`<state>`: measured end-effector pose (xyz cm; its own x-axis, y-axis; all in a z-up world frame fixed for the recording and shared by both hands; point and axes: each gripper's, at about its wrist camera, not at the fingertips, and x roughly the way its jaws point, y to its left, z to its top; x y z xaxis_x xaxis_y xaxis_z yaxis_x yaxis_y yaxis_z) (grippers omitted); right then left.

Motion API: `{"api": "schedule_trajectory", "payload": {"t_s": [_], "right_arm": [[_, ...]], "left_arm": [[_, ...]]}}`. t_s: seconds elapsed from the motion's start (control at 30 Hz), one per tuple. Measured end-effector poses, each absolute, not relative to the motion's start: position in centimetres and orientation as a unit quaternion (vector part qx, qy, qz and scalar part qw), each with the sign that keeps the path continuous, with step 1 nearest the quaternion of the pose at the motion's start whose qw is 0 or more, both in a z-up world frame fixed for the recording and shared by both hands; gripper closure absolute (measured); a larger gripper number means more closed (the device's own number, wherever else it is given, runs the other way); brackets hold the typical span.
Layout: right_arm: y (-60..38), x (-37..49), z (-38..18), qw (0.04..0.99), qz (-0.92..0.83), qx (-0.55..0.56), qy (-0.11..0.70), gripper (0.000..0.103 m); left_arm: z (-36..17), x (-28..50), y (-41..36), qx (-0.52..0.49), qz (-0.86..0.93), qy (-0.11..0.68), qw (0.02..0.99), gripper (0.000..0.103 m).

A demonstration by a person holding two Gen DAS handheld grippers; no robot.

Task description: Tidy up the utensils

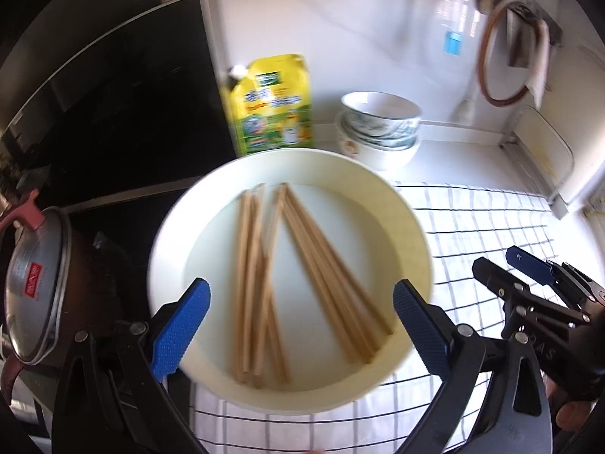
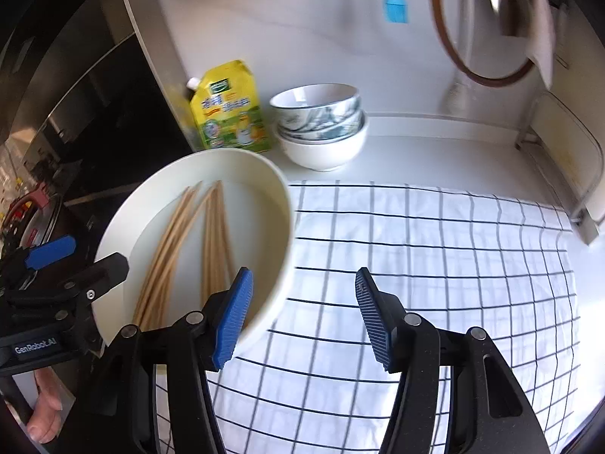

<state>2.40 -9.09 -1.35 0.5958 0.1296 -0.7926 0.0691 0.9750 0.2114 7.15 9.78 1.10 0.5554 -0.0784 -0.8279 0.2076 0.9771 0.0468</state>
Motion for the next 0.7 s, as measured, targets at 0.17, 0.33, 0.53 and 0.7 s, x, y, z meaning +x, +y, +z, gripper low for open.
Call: {"api": "schedule_trajectory", "payload": {"t_s": [0.17, 0.33, 0.53, 0.7], "right_arm": [[-16.1, -0.1, -3.7, 0.881, -0.073, 0.137, 0.447, 0.038], [-21.8, -1.0, -7.4, 0.866, -0.130, 0.132, 0.464, 0.030], [-26.2, -1.0, -11.2, 0.856, -0.159, 0.134, 0.472, 0.030], [-28.2, -0.1, -13.3, 0.852, -0.169, 0.146, 0.473, 0.030]], "left_arm": [[1.2, 6.0, 3.4, 0.096, -0.148, 0.458, 0.871, 0.007], [-1.6, 5.1, -3.3, 0.094, -0.197, 0.470, 0.855, 0.007], [-8.2, 6.3, -8.3, 0.040, -0.197, 0.500, 0.842, 0.007], [-11.6, 7.7, -9.8, 0.037, -0.174, 0.498, 0.849, 0.007]]}}
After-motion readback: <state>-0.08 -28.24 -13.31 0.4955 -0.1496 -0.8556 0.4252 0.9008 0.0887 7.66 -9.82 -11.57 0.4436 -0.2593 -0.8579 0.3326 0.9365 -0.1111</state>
